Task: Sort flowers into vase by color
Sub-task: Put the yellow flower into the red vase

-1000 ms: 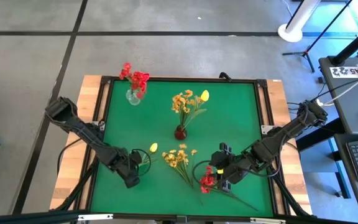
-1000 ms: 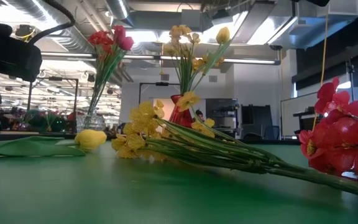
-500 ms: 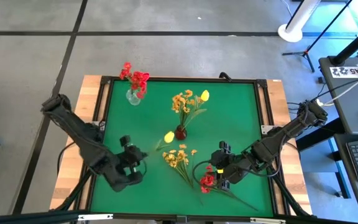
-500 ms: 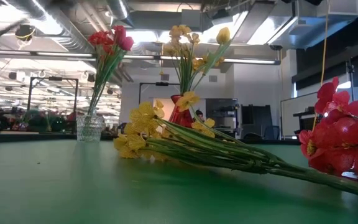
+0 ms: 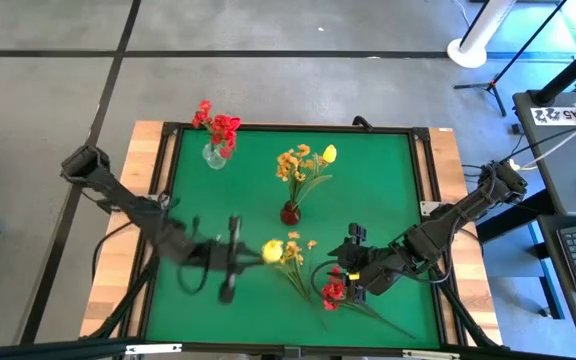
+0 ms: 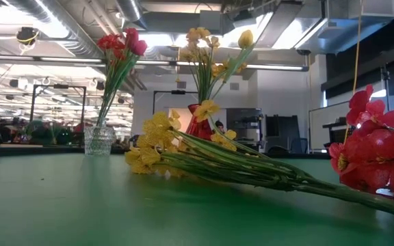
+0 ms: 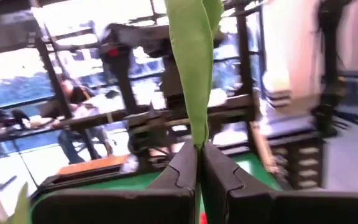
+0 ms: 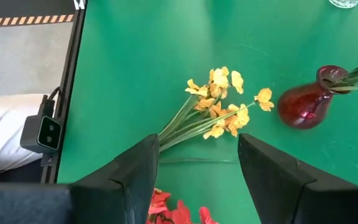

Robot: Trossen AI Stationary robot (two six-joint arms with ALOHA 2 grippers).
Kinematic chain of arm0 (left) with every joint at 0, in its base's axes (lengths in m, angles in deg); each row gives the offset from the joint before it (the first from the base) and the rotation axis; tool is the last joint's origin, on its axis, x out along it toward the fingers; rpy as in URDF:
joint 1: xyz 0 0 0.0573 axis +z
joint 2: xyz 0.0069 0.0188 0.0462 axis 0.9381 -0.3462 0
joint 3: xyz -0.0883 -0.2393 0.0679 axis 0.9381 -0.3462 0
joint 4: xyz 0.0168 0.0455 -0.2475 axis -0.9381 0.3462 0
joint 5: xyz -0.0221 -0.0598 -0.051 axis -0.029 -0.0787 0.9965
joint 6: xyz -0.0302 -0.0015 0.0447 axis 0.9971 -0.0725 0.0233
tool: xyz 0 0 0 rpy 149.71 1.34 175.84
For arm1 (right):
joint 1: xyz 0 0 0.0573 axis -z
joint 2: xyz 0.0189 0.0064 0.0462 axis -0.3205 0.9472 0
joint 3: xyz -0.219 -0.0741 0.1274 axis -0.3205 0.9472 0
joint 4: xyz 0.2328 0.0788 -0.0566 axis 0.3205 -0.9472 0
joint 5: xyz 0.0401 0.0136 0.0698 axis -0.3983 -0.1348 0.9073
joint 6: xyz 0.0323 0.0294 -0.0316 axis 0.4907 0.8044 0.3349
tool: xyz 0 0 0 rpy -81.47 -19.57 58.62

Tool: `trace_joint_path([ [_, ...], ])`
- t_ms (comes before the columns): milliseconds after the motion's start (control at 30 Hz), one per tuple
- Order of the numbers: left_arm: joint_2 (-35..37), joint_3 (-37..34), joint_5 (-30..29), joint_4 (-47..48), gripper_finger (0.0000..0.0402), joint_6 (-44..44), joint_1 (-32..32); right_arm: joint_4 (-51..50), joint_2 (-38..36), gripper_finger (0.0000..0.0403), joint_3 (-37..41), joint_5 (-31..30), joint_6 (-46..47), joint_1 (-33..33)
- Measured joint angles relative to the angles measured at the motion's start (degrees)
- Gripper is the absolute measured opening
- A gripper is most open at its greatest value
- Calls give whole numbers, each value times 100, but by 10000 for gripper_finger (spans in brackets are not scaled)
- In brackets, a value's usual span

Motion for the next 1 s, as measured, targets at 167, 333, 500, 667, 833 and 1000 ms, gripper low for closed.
trace_joint_path([
  [167, -10, -782, 1107, -1893, 0, 172, 1498, -1, 0, 220, 0, -5, -132, 0],
  [333, -5, -957, 2240, -2291, 0, 621, 2696, -1, 0, 220, 0, -15, -134, 0],
  [500, -116, -957, 2388, -1984, 0, 755, 3202, 0, 0, 220, 0, -224, -116, 0],
  [667, -453, -957, 2577, -2074, 0, 767, 3432, 2, 0, 220, 0, -467, -105, 0],
  [833, -988, -957, 2648, -2345, 0, 873, 3631, 3, 0, 220, 0, -506, -90, 2],
  [1000, -1288, -959, 2640, -2303, 3, 1046, 3730, 2, 0, 220, 0, -505, -88, 2],
])
